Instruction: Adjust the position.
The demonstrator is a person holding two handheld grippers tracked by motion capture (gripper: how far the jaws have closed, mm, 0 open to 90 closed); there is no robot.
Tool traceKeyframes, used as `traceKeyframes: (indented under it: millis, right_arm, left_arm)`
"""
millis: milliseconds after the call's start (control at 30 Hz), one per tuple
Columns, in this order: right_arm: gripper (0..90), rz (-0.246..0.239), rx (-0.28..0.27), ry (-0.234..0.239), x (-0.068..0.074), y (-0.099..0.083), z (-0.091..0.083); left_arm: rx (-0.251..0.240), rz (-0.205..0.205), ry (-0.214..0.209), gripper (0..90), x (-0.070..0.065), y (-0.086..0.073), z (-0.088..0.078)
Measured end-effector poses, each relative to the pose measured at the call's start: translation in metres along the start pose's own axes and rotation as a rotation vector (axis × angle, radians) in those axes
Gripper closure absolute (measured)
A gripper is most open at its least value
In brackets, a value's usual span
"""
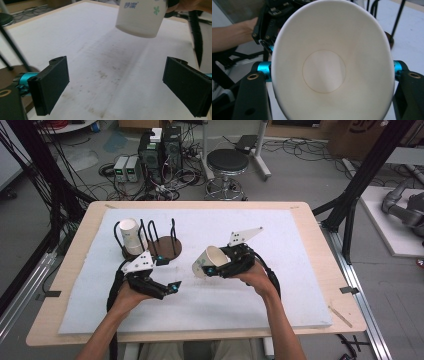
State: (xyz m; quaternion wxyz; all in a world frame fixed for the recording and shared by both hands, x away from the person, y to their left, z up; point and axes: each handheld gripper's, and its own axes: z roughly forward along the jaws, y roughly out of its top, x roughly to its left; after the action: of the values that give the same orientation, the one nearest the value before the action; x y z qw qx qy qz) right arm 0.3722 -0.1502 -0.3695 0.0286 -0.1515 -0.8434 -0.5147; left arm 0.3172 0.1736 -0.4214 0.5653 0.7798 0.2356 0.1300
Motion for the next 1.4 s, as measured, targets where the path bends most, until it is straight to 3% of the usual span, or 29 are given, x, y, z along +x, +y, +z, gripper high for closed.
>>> traceKeyframes:
  millis: [100,333,533,667,833,1100,1400]
  right_arm:
    - [31.3,0.006,0.025,-0.037,-0.003,0.004,0.000]
    - [31.4,0.011,0.141,-0.132,-0.005,0.014,0.004]
    - [31.5,-0.011,0.270,-0.204,-0.007,0.022,0.012]
    - [31.5,-0.024,0.345,-0.252,-0.009,0.027,0.018]
    - [31.5,-0.031,0.395,-0.289,-0.012,0.033,0.025]
    - [31.8,-0.029,0.403,-0.304,-0.013,0.036,0.025]
    - [31.9,-0.027,0.396,-0.302,-0.012,0.036,0.023]
  left_arm:
    - [-0.021,-0.029,0.044,6.8,0.004,-0.006,-0.009]
    - [-0.036,-0.058,0.163,6.8,0.010,-0.021,-0.025]
    - [-0.027,-0.090,0.262,6.8,0.016,-0.033,-0.035]
    - [-0.043,-0.110,0.305,6.8,0.019,-0.040,-0.040]
    - [-0.068,-0.141,0.336,6.8,0.023,-0.049,-0.044]
    - [-0.091,-0.174,0.366,6.9,0.027,-0.056,-0.047]
    - [-0.077,-0.158,0.367,8.0,0.026,-0.056,-0.045]
